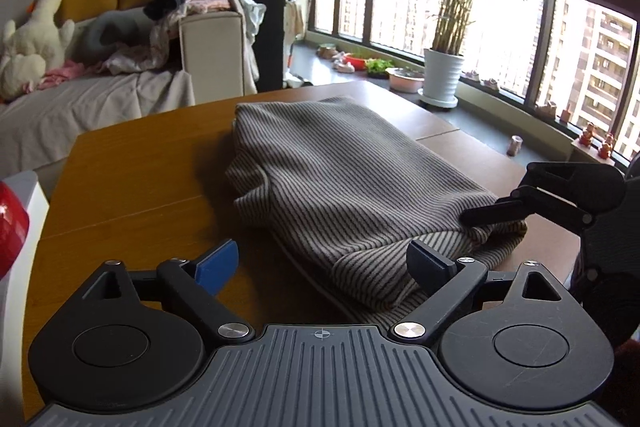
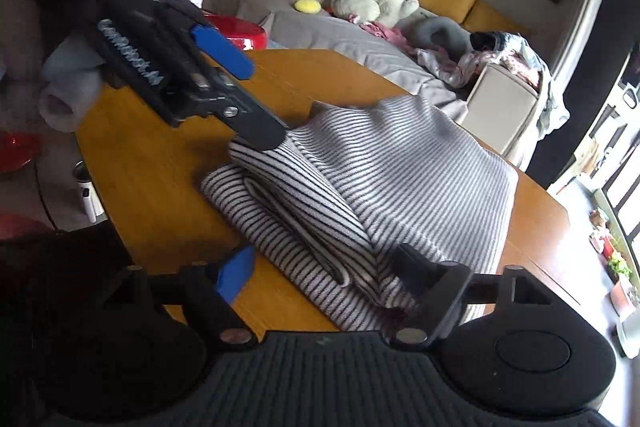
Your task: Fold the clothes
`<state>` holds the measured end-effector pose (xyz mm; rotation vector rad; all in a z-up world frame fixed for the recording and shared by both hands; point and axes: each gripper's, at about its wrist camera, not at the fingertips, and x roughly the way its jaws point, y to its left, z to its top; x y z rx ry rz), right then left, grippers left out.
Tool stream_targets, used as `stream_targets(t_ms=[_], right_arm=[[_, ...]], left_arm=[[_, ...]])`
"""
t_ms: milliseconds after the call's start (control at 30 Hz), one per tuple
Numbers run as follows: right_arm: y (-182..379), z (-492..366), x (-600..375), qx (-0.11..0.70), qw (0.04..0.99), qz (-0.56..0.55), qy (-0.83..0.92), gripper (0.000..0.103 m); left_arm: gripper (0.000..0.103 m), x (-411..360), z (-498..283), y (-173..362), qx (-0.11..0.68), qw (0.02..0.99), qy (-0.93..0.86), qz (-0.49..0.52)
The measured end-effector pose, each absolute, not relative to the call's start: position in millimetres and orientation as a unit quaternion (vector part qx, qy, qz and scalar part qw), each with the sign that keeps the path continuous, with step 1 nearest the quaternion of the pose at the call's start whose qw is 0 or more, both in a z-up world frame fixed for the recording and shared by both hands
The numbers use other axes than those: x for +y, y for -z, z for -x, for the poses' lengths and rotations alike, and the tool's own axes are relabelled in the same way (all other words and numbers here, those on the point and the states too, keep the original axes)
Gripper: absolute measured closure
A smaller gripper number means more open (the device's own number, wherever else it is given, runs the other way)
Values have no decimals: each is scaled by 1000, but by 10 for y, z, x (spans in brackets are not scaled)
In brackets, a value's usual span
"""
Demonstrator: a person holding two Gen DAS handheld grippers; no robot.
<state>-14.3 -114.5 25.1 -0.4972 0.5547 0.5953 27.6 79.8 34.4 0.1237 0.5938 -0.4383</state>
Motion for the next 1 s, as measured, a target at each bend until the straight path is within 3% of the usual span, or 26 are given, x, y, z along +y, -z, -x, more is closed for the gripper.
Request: stream_targets(t_ms=[233, 300, 467, 533, 633, 1000], right_arm=[[-327, -198, -1582, 326, 898, 72, -288, 56], [-348, -295, -1707, 340, 895, 24, -286, 56], [-366, -170, -1647, 320, 901, 70, -286, 56], [-420, -16, -1566, 290, 903, 129, -288, 49], [-484, 242, -1455, 233, 898, 229, -295, 22], [-326, 135, -1139, 240, 882, 246, -322, 19]], left_arm=[[6, 762, -254, -279, 296, 925, 226, -79], [6, 728, -242, -241, 299, 923, 227, -90], [5, 640, -189, -185, 297, 919, 228, -125], [5, 659, -193, -208, 296, 920, 224, -125], [4, 708, -212, -253, 294, 924, 214, -120], [1, 753, -230, -306, 294, 926, 205, -116]])
